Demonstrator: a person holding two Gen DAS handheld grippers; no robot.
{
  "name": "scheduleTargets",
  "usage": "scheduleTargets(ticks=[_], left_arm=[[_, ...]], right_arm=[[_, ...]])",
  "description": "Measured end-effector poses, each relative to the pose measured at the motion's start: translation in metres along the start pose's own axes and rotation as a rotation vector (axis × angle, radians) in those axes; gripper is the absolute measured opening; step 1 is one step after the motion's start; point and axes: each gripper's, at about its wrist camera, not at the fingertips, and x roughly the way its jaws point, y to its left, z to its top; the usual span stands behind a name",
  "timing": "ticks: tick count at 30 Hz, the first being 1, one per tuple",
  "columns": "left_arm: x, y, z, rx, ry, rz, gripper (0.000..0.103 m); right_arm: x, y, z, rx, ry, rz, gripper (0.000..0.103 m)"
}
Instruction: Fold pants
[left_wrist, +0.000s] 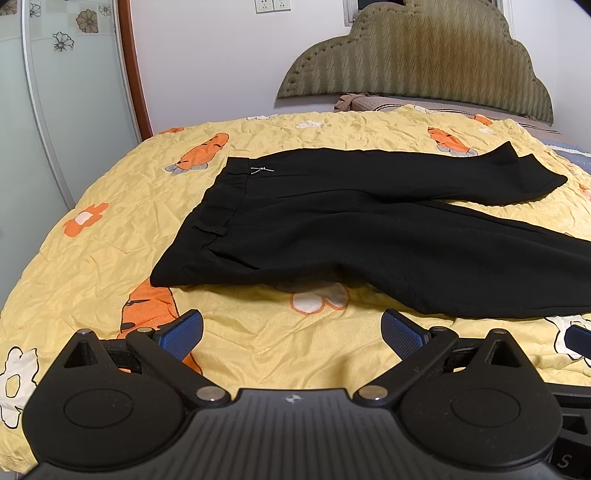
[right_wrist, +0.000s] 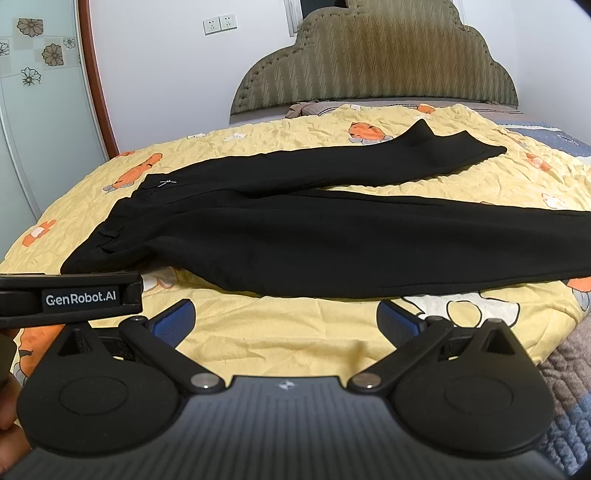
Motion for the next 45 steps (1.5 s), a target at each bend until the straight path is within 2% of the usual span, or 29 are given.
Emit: scheduleTargets(ticks=[45], left_arm=[[0.0053, 0.0011, 0.0003, 0.004, 0.017, 0.009, 0.103]], right_arm=[[0.0060, -0.0008, -0.0025, 0.011, 0.015, 0.013, 0.103]])
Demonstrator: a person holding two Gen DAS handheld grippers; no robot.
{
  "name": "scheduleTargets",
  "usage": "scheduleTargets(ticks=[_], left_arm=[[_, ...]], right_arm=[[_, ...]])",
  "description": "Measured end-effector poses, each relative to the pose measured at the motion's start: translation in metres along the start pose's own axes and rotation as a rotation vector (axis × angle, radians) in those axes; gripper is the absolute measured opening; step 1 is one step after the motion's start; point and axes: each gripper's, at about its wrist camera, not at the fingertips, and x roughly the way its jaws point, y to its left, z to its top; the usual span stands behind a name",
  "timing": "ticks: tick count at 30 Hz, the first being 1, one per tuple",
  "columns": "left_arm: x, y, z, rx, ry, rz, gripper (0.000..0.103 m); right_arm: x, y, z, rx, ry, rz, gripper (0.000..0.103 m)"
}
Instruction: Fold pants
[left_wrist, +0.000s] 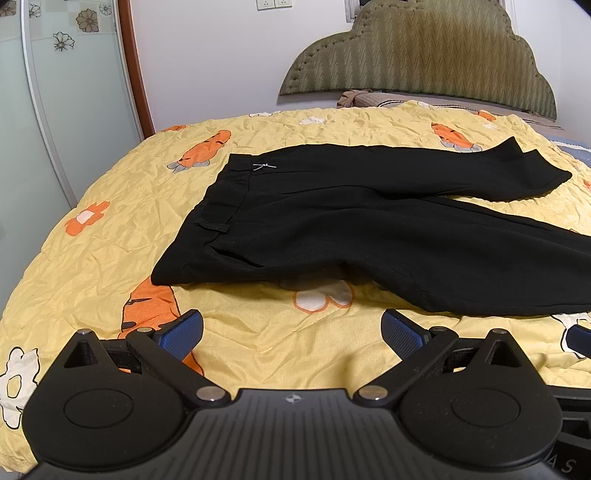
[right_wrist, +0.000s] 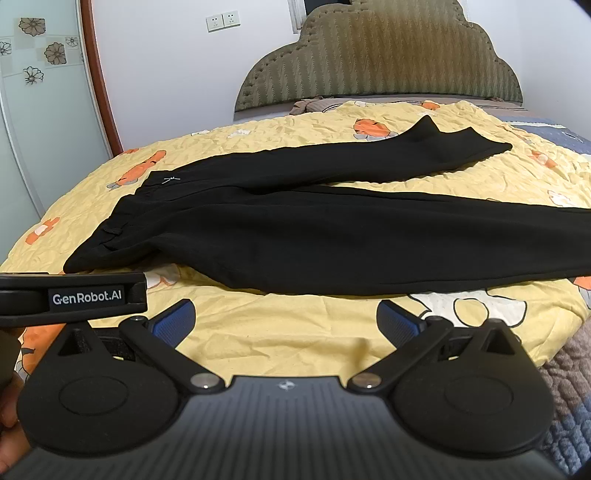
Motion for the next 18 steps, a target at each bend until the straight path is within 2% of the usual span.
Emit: scheduleTargets(ticks=[18], left_arm=[[0.0047, -0.0029, 0.0021, 0.008, 0.012, 0.006, 0.103]], right_arm=[[0.0014, 0.0036, -0.0004, 0.001, 0.005, 0.003, 0.103]])
